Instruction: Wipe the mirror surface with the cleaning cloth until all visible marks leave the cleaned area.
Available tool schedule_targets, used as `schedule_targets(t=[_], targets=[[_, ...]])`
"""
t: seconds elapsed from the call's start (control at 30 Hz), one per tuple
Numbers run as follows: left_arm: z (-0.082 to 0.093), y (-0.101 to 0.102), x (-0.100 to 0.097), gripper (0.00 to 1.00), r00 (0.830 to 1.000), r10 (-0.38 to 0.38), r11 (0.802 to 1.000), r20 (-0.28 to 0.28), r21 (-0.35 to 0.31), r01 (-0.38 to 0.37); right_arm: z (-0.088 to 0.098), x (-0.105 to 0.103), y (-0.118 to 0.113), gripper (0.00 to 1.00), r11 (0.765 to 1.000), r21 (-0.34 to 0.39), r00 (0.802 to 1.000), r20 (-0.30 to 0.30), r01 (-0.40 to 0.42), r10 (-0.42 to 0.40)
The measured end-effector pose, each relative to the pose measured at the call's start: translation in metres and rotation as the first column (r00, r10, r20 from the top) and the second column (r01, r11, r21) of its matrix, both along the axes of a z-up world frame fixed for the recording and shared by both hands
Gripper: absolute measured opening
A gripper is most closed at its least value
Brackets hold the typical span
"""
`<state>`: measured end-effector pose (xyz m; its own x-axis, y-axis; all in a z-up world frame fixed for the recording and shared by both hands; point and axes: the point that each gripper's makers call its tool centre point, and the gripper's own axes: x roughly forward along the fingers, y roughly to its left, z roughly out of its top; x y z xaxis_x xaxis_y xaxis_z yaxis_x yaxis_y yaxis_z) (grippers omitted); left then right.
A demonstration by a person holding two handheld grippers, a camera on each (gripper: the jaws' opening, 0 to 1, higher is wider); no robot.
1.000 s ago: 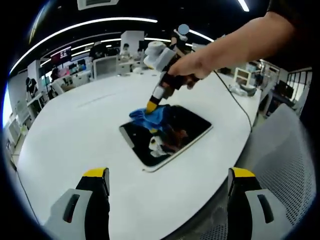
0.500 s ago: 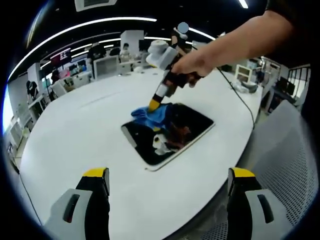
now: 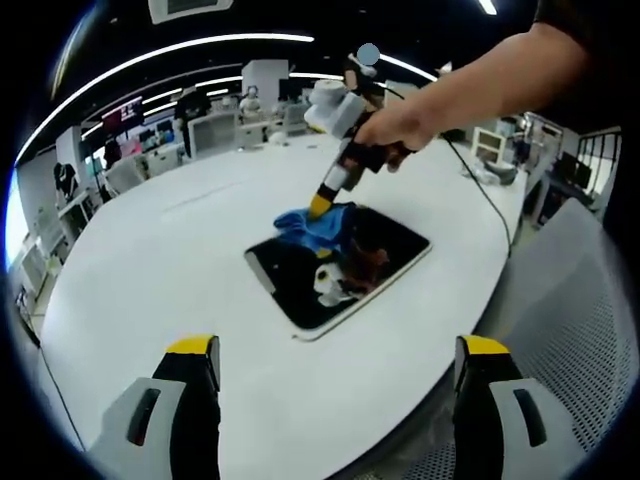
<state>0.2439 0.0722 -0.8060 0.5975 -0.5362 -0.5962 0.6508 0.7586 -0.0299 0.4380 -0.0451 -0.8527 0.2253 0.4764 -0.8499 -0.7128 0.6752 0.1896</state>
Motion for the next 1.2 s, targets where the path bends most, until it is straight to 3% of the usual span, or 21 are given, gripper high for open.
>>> schedule_targets(t=[0.67, 0.87, 1.1, 1.2], targets=[[-0.002, 0.0, 0.0, 0.99, 1.0, 0.0, 1.0, -0.007, 0.006, 0.0, 0.0, 0.002, -0.03, 0.01, 0.999, -0.023, 0.999, 0.014, 0.03, -0.03], [-0.002, 0.001, 0.0, 0.99, 1.0, 0.001, 1.0, -0.008, 0.011, -0.001, 0.0, 0.0, -0.028, 0.01, 0.999, -0.044, 0.999, 0.052, 0.016, -0.014], [-0.002, 0.002, 0.001, 0.99, 1.0, 0.006, 1.0, -0.007, 0.011, -0.005, 0.0, -0.003, -0.029, 0.01, 0.997, -0.026, 0.989, 0.129, 0.072, -0.068], [-0.002, 0.002, 0.0, 0.99, 1.0, 0.003, 1.0, -0.01, 0.012, -0.003, 0.001, -0.004, -0.03, 0.01, 0.99, 0.002, 0.978, 0.152, 0.142, -0.141]])
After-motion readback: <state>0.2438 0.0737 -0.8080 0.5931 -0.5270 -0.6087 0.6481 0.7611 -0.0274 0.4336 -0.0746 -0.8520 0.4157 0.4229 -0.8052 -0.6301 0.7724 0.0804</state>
